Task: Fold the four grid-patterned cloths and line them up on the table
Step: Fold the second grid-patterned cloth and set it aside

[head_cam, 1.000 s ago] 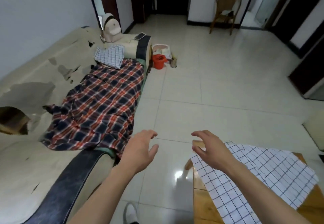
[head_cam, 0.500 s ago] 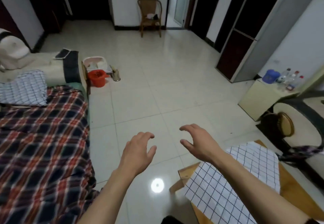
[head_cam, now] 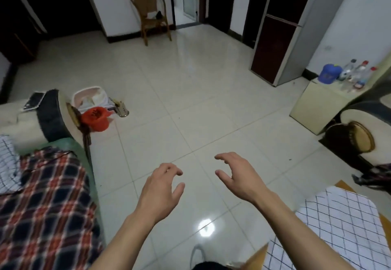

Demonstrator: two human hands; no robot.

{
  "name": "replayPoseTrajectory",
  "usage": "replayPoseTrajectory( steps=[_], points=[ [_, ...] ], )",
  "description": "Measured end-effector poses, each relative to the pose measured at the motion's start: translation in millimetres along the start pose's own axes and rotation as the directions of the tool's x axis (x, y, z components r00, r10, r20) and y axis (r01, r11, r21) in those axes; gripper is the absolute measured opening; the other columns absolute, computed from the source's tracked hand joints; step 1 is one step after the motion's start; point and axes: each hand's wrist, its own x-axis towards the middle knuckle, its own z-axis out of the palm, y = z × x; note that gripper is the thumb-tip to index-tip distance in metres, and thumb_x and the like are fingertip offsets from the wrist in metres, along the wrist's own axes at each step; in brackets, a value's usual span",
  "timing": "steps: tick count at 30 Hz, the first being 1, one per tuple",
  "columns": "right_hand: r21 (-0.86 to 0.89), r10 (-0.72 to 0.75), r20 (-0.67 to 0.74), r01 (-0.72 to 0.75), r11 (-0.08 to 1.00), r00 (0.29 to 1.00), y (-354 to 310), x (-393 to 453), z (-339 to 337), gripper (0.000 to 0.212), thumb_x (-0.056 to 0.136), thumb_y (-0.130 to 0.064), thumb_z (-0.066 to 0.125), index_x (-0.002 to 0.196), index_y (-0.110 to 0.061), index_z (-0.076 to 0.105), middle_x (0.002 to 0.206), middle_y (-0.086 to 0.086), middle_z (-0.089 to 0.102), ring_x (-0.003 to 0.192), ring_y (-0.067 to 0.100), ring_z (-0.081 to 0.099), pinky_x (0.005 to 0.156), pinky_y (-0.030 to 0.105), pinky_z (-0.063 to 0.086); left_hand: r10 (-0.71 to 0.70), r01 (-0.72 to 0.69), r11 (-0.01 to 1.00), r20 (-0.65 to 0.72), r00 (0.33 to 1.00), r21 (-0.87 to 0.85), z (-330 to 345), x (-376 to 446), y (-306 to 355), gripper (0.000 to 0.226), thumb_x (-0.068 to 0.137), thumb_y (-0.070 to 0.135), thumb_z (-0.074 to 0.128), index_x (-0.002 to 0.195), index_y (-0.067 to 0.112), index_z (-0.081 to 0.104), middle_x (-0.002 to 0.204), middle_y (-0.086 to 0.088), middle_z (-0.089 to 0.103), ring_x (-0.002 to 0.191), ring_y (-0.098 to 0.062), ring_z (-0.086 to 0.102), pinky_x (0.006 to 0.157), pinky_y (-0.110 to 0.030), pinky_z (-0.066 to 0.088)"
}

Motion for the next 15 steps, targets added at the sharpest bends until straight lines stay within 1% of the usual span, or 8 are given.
replayPoseTrajectory(
  steps=[4, 6, 8, 11, 15],
  points=[
    [-0.029, 0.06, -0.067, -0.062, 0.998, 0.996, 17, 46, -33, 0.042, 0.095, -0.037, 0.055, 0.136, -0.028, 0.049, 0.139, -0.008, 0.05, 0.121, 0.014, 0.051, 0.101, 0.033, 0.042, 0.107, -0.107, 0.994, 0.02, 0.994, 0.028, -8, 87, 19, 0.026, 0.092, 0.037, 0.06, 0.117, 0.029, 0.059, 0.123, 0.015, 0.05, 0.112, -0.009, 0.051, 0.098, -0.032, 0.043],
    [-0.039, 0.114, -0.104, -0.119, 0.992, 0.988, 33, 57, -48, 0.043, 0.096, -0.038, 0.054, 0.137, -0.029, 0.047, 0.14, -0.007, 0.049, 0.124, 0.015, 0.05, 0.104, 0.036, 0.041, 0.165, -0.168, 0.985, 0.082, 0.983, 0.028, -2, 124, 34, 0.028, 0.093, 0.039, 0.058, 0.119, 0.03, 0.058, 0.124, 0.016, 0.051, 0.114, -0.009, 0.05, 0.097, -0.03, 0.042],
    [-0.056, 0.191, -0.145, -0.201, 0.978, 0.971, 53, 63, -61, 0.045, 0.096, -0.039, 0.052, 0.139, -0.03, 0.045, 0.141, -0.007, 0.048, 0.127, 0.017, 0.046, 0.106, 0.038, 0.038, 0.245, -0.254, 0.966, 0.168, 0.955, 0.037, 11, 160, 53, 0.031, 0.094, 0.042, 0.055, 0.123, 0.031, 0.055, 0.128, 0.016, 0.05, 0.116, -0.009, 0.048, 0.098, -0.029, 0.041],
    [-0.055, 0.325, -0.24, -0.347, 0.936, 0.915, 85, 60, -75, 0.05, 0.095, -0.038, 0.054, 0.143, -0.032, 0.041, 0.143, -0.007, 0.046, 0.13, 0.019, 0.042, 0.106, 0.038, 0.036, 0.382, -0.406, 0.913, 0.284, 0.88, 0.031, 35, 210, 85, 0.036, 0.095, 0.043, 0.054, 0.128, 0.03, 0.053, 0.132, 0.013, 0.049, 0.119, -0.011, 0.047, 0.1, -0.03, 0.04],
    [-0.018, 0.526, -0.337, -0.564, 0.826, 0.781, 118, 44, -88, 0.059, 0.095, -0.04, 0.054, 0.149, -0.038, 0.032, 0.15, -0.007, 0.037, 0.139, 0.016, 0.028, 0.107, 0.039, 0.033, 0.543, -0.568, 0.821, 0.396, 0.74, -0.062, 70, 270, 126, 0.038, 0.095, 0.046, 0.052, 0.13, 0.031, 0.051, 0.134, 0.015, 0.046, 0.12, -0.01, 0.046, 0.099, -0.03, 0.041]
  ],
)
